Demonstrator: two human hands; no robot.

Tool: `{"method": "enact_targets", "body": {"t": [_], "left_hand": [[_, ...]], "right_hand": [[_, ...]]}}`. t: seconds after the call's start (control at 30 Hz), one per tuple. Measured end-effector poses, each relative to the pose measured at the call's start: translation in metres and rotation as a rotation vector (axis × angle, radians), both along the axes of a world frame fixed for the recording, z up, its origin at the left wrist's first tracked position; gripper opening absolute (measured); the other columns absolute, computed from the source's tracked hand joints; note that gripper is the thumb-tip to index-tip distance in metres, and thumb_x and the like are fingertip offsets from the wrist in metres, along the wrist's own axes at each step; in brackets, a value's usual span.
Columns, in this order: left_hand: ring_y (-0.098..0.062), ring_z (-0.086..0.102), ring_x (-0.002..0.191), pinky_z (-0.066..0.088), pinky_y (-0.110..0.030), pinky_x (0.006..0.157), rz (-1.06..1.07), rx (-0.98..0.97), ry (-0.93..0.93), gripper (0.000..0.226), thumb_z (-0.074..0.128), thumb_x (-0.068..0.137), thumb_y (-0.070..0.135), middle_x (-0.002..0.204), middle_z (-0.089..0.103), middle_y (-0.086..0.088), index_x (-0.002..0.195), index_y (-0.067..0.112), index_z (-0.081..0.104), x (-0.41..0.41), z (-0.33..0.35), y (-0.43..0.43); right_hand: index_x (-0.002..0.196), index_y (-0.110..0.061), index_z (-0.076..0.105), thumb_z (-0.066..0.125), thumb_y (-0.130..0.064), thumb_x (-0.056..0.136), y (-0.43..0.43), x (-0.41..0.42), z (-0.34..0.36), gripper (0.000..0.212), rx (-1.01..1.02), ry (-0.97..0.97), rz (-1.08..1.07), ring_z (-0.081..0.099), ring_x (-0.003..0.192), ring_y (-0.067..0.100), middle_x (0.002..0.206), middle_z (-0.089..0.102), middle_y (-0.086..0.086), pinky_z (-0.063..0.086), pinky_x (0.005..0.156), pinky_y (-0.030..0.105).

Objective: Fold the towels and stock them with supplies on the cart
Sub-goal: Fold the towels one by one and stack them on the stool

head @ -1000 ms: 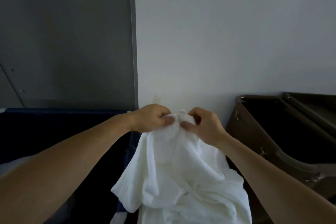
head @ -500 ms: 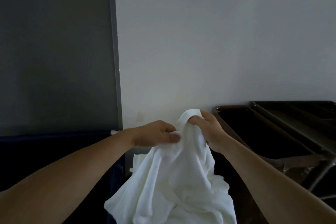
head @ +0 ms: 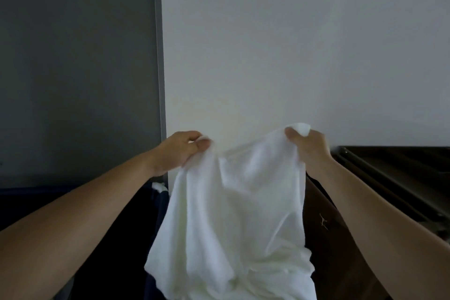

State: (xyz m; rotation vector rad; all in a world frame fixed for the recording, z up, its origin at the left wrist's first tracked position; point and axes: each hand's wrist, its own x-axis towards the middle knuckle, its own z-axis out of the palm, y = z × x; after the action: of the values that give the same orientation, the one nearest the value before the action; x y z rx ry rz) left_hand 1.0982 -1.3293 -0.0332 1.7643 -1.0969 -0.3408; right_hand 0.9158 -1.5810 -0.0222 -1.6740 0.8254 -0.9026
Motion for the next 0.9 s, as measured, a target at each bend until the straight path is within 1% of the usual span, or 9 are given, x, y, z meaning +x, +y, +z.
{"method": "enact_targets", "body": {"t": [0.1,0.17,0.23,0.33,0.4,0.5,0.63,0.77,0.9], "left_hand": [[-0.012,0.057,0.073,0.048,-0.024,0.065,-0.182,-0.051,0.147,0.031,0.060,0.097,0.038,0.081,0.060,0.002,0.088,0.009,0.066,-0.023,0.020,-0.015],[-0.014,0.059,0.072,0.049,-0.027,0.066,-0.232,-0.045,0.169,0.028,0.060,0.098,0.038,0.080,0.063,0.000,0.083,0.016,0.068,-0.037,0.022,-0.025],[-0.020,0.058,0.076,0.047,-0.038,0.071,-0.186,-0.073,0.179,0.028,0.060,0.098,0.038,0.083,0.064,-0.005,0.086,0.014,0.070,-0.044,0.016,-0.033],[-0.025,0.061,0.085,0.047,-0.046,0.078,-0.152,-0.101,0.212,0.032,0.061,0.097,0.039,0.098,0.069,-0.016,0.100,0.009,0.071,-0.045,0.004,-0.038],[-0.020,0.062,0.083,0.050,-0.040,0.077,-0.159,-0.080,0.154,0.036,0.061,0.096,0.042,0.094,0.070,-0.012,0.100,0.008,0.070,-0.043,-0.001,-0.037],[-0.014,0.060,0.075,0.050,-0.031,0.068,-0.137,-0.073,0.121,0.039,0.063,0.095,0.042,0.083,0.066,-0.002,0.095,0.003,0.067,-0.042,-0.001,-0.038],[-0.013,0.051,0.064,0.042,-0.023,0.057,-0.114,-0.018,0.086,0.038,0.064,0.095,0.040,0.071,0.058,0.001,0.082,0.005,0.062,-0.041,-0.002,-0.042],[-0.017,0.050,0.068,0.039,-0.031,0.064,-0.118,-0.025,0.106,0.038,0.064,0.095,0.037,0.072,0.057,-0.004,0.082,0.001,0.061,-0.039,-0.008,-0.041],[-0.016,0.043,0.062,0.035,-0.029,0.060,-0.069,0.007,-0.012,0.054,0.065,0.094,0.042,0.066,0.049,-0.005,0.080,-0.009,0.058,-0.032,-0.008,-0.040]], "right_hand": [[0.099,-0.003,0.068,0.070,-0.044,0.091,0.029,0.020,0.005,0.041,-0.140,0.155,0.120,0.068,0.087,0.032,0.093,0.071,0.014,0.055,0.079,0.045],[0.093,-0.002,0.072,0.074,-0.040,0.088,0.047,0.025,0.003,0.038,-0.208,0.198,0.264,0.067,0.080,0.031,0.089,0.071,0.014,0.053,0.073,0.045],[0.079,-0.005,0.074,0.080,-0.034,0.082,0.059,0.026,0.001,0.030,-0.157,0.106,0.361,0.061,0.070,0.026,0.078,0.068,0.012,0.051,0.067,0.042],[0.085,-0.007,0.077,0.079,-0.022,0.084,0.066,0.027,-0.004,0.014,0.076,-0.093,0.463,0.070,0.081,0.029,0.089,0.076,0.015,0.060,0.083,0.048],[0.092,-0.005,0.077,0.076,-0.015,0.086,0.068,0.027,-0.008,0.012,0.167,-0.138,0.503,0.072,0.087,0.032,0.094,0.075,0.019,0.060,0.084,0.046],[0.083,-0.006,0.079,0.074,-0.013,0.088,0.067,0.027,-0.016,0.010,0.225,-0.190,0.500,0.072,0.078,0.028,0.089,0.075,0.019,0.060,0.069,0.035],[0.081,-0.011,0.079,0.074,-0.015,0.088,0.066,0.028,-0.025,0.009,0.100,-0.217,0.433,0.069,0.082,0.026,0.088,0.076,0.015,0.059,0.083,0.044],[0.075,-0.026,0.078,0.074,-0.017,0.088,0.070,0.030,-0.028,0.017,-0.061,-0.197,0.372,0.069,0.073,0.007,0.079,0.076,-0.003,0.056,0.069,0.024],[0.086,-0.028,0.078,0.082,-0.022,0.081,0.071,0.028,-0.035,0.008,-0.098,-0.176,0.442,0.072,0.085,0.006,0.088,0.078,-0.007,0.055,0.076,0.017]]}}
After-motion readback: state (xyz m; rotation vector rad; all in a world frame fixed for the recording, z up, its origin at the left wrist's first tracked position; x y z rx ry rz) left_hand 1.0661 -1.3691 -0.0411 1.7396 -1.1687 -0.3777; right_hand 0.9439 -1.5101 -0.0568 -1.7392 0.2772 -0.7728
